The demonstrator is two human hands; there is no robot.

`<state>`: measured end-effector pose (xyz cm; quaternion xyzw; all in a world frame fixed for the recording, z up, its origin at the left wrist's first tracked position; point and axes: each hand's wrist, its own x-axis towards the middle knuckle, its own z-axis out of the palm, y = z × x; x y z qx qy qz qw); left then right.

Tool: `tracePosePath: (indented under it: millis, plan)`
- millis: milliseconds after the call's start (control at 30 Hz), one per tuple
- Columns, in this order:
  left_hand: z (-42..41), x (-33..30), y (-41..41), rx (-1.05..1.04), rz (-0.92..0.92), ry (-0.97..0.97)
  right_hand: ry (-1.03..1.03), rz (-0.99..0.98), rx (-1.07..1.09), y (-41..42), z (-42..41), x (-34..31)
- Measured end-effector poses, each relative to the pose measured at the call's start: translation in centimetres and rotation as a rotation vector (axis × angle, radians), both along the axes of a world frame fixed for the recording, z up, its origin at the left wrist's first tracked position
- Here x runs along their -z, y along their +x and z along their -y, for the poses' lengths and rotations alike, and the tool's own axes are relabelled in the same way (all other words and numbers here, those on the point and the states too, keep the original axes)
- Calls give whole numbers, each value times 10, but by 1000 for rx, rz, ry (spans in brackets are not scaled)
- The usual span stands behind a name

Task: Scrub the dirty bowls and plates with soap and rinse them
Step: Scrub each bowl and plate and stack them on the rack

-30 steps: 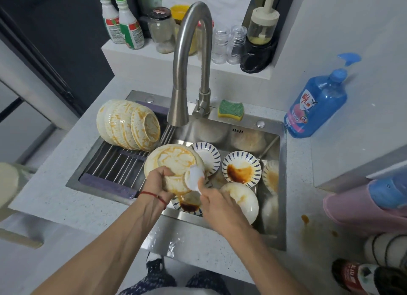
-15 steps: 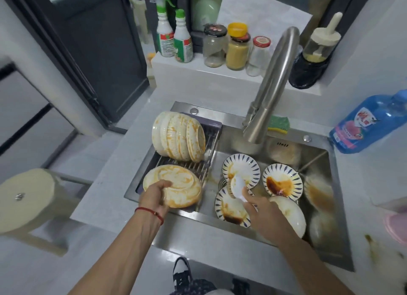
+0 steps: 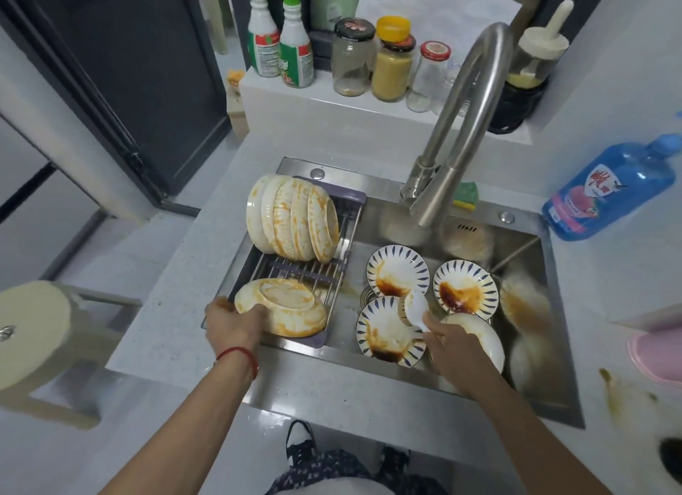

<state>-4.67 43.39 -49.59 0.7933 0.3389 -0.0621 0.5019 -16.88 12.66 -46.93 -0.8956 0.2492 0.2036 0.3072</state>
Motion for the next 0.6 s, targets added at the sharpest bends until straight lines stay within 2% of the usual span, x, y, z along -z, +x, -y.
tracePosePath:
  millis: [100,167,200,300,400,500,600]
  plan:
    - [23,-12,-6,223,264,218,-23,-21,69,-9,21,2]
    - [57,-15,-9,421,366,200,-20,-45,129,-15,37,7]
    - [80,-17,-12,532,356,163,-11,-56,166,-19,45,10]
    - [143,-2,-11,832,99,80,19,-65,243,-24,67,14]
    - [196,38,-5,1024,-207,110,46,-89,257,-31,94,24]
    - [218,77,8,1067,-383,266,91,-98,269,-37,110,33]
    - [231,114,23,1049,-522,270,86,-78,280,-39,125,44]
